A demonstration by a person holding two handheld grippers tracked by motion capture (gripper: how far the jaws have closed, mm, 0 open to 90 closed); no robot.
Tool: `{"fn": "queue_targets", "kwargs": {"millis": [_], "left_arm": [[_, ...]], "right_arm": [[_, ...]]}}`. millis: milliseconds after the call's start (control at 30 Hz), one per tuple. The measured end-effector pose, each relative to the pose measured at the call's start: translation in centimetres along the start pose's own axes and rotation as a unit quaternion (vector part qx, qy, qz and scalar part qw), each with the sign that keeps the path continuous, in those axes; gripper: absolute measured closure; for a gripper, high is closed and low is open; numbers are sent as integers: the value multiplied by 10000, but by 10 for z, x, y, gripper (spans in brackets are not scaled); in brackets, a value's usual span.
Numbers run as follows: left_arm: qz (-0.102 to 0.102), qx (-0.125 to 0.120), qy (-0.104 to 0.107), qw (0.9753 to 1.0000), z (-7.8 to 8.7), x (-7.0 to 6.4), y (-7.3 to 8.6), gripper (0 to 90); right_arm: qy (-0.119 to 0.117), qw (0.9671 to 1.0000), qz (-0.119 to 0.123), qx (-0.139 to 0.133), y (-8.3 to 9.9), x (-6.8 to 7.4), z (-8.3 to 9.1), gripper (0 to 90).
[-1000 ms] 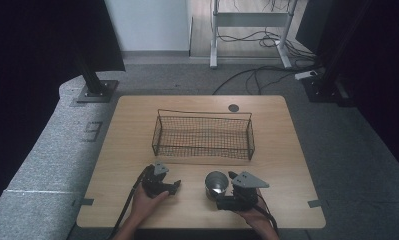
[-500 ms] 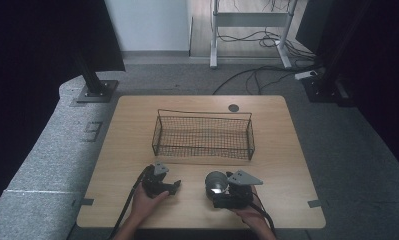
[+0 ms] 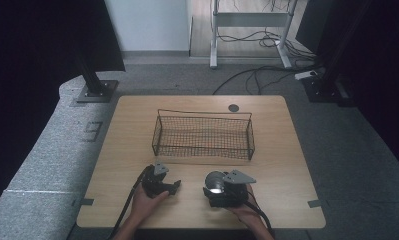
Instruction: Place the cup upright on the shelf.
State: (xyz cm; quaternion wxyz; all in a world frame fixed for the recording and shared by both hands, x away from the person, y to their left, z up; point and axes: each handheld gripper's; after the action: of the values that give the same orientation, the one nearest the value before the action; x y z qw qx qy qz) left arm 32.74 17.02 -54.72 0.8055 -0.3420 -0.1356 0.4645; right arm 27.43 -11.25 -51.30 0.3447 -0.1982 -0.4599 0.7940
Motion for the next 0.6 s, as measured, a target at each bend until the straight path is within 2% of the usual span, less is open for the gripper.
{"fn": "queue_targets", "kwargs": {"millis": [167,300,600], "left_arm": [[-11,1,8,10000,0,0,0,144],[-6,-3,10,10000,0,0,0,144],[-5,-5,12,10000,0,0,0,144]], "right_arm": [[-61,10000,30,38,3,0,-7,58],[18,9999,122,-1,5,0,-8,129],[0,9998,168,46,5,-1,-8,137]]}}
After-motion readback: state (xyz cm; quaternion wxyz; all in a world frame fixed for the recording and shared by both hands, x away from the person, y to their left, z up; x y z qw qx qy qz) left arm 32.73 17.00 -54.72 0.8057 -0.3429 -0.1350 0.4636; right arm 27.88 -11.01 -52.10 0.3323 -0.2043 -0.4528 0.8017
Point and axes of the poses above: each handheld gripper's, and its own axes: z roughly backward along the jaws, y roughly out of its underside, x roughly to its left, and after that the axes turned 8 degrees about z, right-handed
